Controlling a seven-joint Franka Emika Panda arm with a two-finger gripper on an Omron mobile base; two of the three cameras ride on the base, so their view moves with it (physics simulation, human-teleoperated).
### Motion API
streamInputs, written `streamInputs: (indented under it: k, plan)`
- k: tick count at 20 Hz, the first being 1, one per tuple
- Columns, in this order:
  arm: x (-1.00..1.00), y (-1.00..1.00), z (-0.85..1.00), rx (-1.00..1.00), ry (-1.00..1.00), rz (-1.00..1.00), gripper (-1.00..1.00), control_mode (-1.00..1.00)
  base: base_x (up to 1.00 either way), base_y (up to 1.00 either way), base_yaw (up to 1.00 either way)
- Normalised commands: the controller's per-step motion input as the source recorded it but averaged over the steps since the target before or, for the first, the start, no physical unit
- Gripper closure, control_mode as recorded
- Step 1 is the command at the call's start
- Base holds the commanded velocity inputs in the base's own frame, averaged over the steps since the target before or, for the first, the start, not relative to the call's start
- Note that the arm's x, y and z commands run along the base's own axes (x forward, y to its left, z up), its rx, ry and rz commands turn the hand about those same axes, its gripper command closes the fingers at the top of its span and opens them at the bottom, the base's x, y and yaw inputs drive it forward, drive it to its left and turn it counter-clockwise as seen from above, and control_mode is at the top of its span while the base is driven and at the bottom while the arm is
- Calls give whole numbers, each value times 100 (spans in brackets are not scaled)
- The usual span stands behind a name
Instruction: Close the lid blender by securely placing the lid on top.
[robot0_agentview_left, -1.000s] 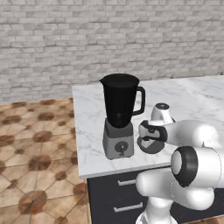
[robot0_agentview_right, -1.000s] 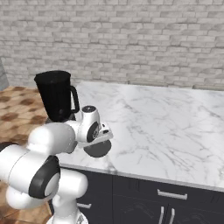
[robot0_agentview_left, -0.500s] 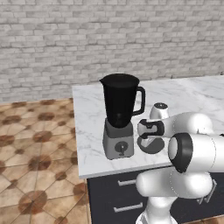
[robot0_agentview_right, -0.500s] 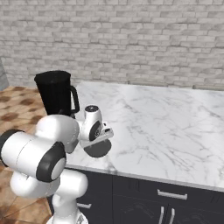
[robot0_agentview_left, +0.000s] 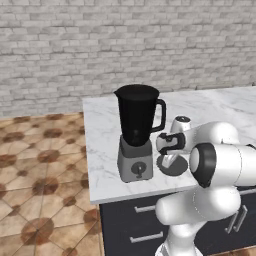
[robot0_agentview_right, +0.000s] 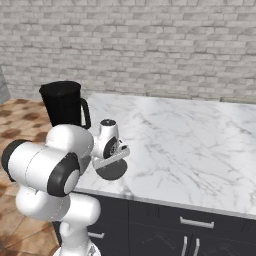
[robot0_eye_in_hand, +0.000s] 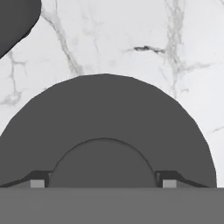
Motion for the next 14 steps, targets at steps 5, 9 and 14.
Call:
streamInputs:
  k: [5,9,14]
  plan:
    - [-16,2,-57,0,0,7,100,-100,0,0,0]
    - [-24,0,-9,1,0,5,100,-100,0,0,0]
    - [-22,0,37,-3,-5,0,100,-100,0,0,0]
